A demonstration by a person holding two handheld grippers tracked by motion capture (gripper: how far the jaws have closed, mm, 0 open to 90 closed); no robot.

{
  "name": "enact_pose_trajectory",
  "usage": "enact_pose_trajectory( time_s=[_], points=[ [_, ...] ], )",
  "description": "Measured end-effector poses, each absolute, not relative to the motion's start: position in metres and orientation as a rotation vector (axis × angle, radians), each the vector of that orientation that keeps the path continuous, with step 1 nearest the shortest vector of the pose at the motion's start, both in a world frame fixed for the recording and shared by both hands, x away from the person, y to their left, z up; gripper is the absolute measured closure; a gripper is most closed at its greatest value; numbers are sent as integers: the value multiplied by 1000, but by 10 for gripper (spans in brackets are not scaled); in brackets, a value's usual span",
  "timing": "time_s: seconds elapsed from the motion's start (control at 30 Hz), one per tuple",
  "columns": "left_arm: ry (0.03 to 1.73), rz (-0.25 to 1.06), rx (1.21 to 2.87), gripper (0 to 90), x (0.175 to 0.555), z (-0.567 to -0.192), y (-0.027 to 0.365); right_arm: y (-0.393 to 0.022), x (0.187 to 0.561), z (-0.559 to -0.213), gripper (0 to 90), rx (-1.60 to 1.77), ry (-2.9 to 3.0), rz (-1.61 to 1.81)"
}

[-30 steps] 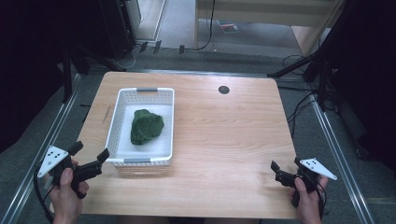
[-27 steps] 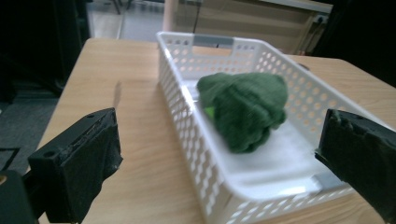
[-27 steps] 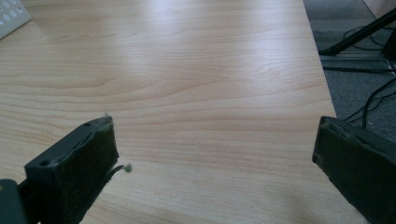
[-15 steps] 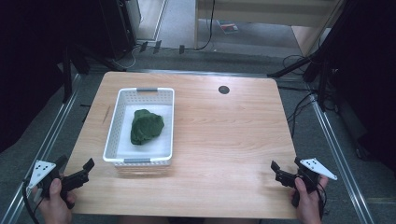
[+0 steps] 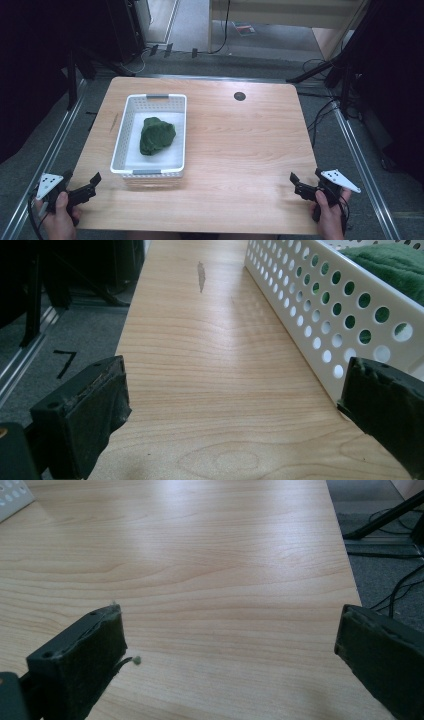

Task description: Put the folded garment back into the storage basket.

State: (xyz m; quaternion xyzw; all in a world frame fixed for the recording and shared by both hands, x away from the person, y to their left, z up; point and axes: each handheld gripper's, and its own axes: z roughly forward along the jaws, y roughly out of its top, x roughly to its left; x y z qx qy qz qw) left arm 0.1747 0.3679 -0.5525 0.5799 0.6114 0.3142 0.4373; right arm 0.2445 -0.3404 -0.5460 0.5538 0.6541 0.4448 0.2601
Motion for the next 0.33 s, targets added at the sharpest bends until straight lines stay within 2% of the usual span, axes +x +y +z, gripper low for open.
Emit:
enact_pose_trajectory(
  time_s=[0.33],
  points=[
    [1543, 750, 1433, 1, 177, -553, 370, -341, 245, -546, 1, 1501, 1772, 1205]
  ],
)
